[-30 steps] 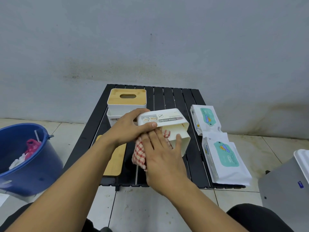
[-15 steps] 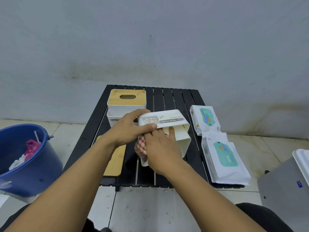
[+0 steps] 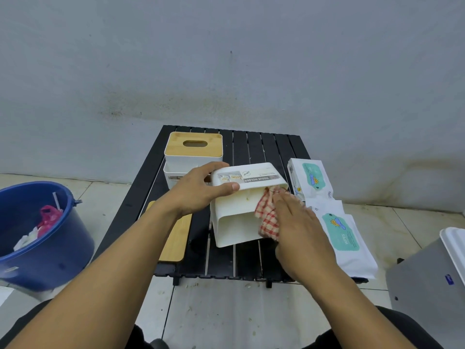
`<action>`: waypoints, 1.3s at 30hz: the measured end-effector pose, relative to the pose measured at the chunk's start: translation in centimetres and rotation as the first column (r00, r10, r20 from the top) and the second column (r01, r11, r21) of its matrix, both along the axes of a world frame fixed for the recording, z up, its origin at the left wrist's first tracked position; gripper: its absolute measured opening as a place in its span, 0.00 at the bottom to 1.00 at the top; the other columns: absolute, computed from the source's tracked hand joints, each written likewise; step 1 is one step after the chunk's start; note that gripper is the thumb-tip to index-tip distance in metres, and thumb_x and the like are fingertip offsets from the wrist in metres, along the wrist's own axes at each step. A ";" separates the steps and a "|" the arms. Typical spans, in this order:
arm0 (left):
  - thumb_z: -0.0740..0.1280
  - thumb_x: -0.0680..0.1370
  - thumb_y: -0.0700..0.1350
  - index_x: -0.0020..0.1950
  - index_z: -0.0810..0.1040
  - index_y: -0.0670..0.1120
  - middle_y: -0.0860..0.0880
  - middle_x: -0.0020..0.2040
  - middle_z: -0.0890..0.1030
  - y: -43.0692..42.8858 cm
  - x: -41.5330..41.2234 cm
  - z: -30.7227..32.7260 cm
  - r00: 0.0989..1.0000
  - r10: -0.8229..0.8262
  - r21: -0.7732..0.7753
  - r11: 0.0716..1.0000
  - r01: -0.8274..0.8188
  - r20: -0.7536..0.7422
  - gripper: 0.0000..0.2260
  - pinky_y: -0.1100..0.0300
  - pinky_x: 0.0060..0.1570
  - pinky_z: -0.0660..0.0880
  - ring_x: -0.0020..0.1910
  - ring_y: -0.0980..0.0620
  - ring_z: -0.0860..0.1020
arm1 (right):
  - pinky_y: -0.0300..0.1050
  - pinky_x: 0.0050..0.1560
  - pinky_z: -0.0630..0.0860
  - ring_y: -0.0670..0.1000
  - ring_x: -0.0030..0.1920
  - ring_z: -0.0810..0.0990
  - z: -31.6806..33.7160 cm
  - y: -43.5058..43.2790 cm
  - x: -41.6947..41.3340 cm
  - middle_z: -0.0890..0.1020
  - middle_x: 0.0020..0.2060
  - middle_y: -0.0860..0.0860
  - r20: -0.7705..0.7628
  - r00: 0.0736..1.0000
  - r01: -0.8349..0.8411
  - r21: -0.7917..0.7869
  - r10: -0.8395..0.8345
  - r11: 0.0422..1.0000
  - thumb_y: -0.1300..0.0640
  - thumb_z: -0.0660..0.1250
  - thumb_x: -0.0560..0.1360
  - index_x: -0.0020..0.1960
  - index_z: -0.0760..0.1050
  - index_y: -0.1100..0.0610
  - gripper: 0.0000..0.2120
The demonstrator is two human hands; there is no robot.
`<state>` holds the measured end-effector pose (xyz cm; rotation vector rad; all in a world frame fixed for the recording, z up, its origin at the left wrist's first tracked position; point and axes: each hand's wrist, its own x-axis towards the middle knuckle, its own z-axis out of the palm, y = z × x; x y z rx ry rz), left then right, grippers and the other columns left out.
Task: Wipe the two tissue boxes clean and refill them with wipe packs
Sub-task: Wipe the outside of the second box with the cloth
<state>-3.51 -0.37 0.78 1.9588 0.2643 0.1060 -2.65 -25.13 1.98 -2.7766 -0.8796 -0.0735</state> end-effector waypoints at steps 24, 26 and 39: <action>0.77 0.74 0.60 0.70 0.75 0.60 0.58 0.61 0.82 0.1 0.0 0.0 1.000 0.020 -0.001 1.000 -0.020 0.015 0.26 0.51 0.62 0.79 0.61 0.57 0.79 | 0.46 0.63 0.71 0.49 0.62 0.72 2.2 3.1 -1.0 0.76 0.61 0.42 -0.192 0.946 -0.241 0.119 0.260 0.963 0.61 0.70 0.72 0.68 0.71 0.41 0.28; 0.77 0.74 0.59 0.70 0.75 0.60 0.57 0.61 0.81 0.0 0.0 0.1 1.000 0.023 -0.013 1.000 -0.023 0.012 0.26 0.51 0.62 0.79 0.61 0.57 0.79 | 0.53 0.51 0.77 0.50 0.52 0.77 2.8 1.3 -1.2 0.79 0.50 0.42 -0.314 0.916 -0.197 0.187 0.249 0.962 0.59 0.71 0.68 0.58 0.71 0.40 0.23; 0.75 0.77 0.56 0.72 0.73 0.60 0.58 0.63 0.80 -0.3 -0.1 0.3 1.000 0.011 0.011 1.000 -0.011 0.000 0.24 0.60 0.55 0.77 0.61 0.59 0.77 | 0.50 0.34 0.73 0.55 0.44 0.73 -1.6 5.6 0.2 0.75 0.44 0.51 0.309 0.941 -0.086 0.609 -0.135 0.789 0.68 0.72 0.65 0.46 0.73 0.56 0.14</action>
